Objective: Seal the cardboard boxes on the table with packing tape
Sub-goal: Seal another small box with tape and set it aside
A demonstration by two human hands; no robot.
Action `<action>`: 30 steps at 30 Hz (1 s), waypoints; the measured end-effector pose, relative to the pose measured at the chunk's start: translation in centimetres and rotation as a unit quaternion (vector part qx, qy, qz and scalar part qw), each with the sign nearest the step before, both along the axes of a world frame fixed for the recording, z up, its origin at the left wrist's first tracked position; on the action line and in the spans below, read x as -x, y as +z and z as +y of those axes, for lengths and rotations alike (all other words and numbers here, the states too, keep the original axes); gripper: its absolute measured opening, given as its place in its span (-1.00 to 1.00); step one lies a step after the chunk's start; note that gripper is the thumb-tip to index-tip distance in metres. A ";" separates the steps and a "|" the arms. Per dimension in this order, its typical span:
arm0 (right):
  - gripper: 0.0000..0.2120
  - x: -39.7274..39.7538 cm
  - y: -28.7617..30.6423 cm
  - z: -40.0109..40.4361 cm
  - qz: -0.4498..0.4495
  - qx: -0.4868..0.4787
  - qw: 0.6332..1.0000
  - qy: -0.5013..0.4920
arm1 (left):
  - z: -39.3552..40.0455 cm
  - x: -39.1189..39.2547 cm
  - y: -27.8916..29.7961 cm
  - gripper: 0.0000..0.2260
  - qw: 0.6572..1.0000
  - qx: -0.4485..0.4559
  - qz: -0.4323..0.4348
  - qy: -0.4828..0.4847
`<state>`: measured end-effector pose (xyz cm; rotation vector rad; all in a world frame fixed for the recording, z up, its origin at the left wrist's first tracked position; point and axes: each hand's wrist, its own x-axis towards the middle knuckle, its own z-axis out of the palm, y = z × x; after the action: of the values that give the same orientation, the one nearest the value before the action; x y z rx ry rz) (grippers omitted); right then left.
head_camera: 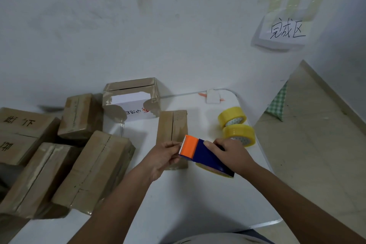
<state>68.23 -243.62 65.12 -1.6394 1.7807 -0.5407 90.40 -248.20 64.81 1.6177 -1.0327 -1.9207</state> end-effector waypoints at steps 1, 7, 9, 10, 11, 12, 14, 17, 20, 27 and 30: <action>-0.51 0.0 0.1 0.0 0.006 -0.002 1.000 0.004 | 0.1 0.0 -0.1 -0.88 1.000 0.008 -0.006 0.003; -0.45 -0.2 0.3 -0.5 0.036 -0.015 0.999 0.029 | 0.7 0.2 -0.3 -0.84 0.996 0.066 -0.055 0.023; -0.47 -0.3 0.6 -0.7 0.051 -0.016 0.998 0.041 | 0.9 0.1 -0.3 -0.84 0.994 0.082 -0.069 0.025; -0.48 -0.3 0.8 -0.8 0.059 -0.016 0.997 0.047 | 1.0 0.1 -0.3 -0.84 0.993 0.087 -0.073 0.028; -0.49 -0.4 0.9 -0.9 0.064 -0.015 0.996 0.055 | 1.1 0.0 -0.3 -0.84 0.993 0.090 -0.073 0.033; -0.50 -0.4 1.1 -1.0 0.066 -0.016 0.996 0.062 | 1.1 -0.1 -0.3 -0.84 0.992 0.092 -0.071 0.040; -0.52 -0.5 1.2 -1.2 0.073 -0.019 0.994 0.075 | 1.1 -0.6 -0.4 -0.85 0.992 0.098 -0.060 0.059; -0.55 -0.5 1.2 -1.4 0.085 -0.023 0.992 0.087 | 1.0 -2.0 -1.0 -0.87 0.989 0.108 -0.044 0.094; -0.55 -0.5 1.1 -1.6 0.107 -0.027 0.988 0.105 | 1.0 -3.9 -1.9 -0.90 0.985 0.103 -0.042 0.128; -0.51 0.2 0.9 -2.5 0.181 -0.049 0.972 0.143 | 0.7 -7.0 -3.4 -0.91 0.979 0.086 -0.054 0.178; -0.39 0.2 0.7 -3.2 0.209 -0.051 0.965 0.151 | 0.8 -6.7 -3.5 -0.86 0.981 0.084 -0.045 0.170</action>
<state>67.99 -246.87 65.85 -2.0104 1.7545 0.0437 97.05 -247.36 61.31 1.6716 -0.8592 -1.5093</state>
